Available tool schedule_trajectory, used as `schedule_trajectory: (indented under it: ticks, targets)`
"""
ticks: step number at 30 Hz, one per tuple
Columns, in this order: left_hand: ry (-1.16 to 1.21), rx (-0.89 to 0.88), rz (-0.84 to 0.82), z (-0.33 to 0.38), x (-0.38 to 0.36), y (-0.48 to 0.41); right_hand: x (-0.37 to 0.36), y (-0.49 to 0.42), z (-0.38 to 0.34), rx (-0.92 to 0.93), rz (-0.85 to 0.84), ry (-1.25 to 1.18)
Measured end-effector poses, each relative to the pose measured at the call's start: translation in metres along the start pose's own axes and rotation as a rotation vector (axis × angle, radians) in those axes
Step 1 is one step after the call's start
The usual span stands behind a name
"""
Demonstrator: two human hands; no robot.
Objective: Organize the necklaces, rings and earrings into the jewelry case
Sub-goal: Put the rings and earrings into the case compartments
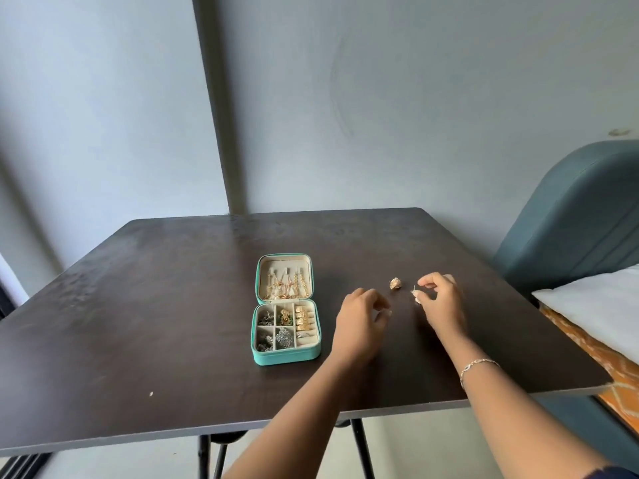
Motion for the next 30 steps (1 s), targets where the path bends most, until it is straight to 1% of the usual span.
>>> schedule_trajectory:
  ticks: [5, 8, 12, 17, 19, 22, 25, 30]
  targets:
    - [-0.039, 0.052, -0.033, -0.007, -0.027, -0.025, -0.009, 0.001, -0.007, 0.119, -0.071, 0.147]
    - [-0.047, 0.075, -0.092, -0.011, -0.041, -0.034, -0.013, 0.002, -0.009, 0.207, -0.09, 0.216]
    - [-0.023, 0.093, -0.162, -0.01, -0.055, -0.037, -0.012, 0.0, -0.007, 0.202, -0.068, 0.238]
    - [-0.066, 0.091, -0.161, -0.008, -0.058, -0.048, -0.012, -0.001, -0.006, 0.167, -0.076, 0.253]
    - [-0.069, 0.117, -0.146, -0.012, -0.058, -0.05, -0.012, -0.001, -0.005, 0.158, -0.07, 0.241]
    - [-0.006, 0.148, -0.073, -0.015, -0.055, -0.049, -0.011, -0.002, -0.003, 0.121, -0.056, 0.194]
    - [0.033, 0.142, 0.01, -0.013, -0.049, -0.046, -0.011, -0.003, 0.002, 0.073, -0.036, 0.087]
    - [0.118, 0.179, 0.097, -0.015, -0.042, -0.04, -0.009, -0.004, 0.007, 0.039, -0.003, -0.044]
Point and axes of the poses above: each hand's wrist, its own y-axis away from the middle knuckle, its own x-axis out of the back of the hand, z = x × y, the point moved 5 cm from there along -y, towards the middle knuckle, and after that the axes turned 3 degrees about y, right-handed, at the moved point
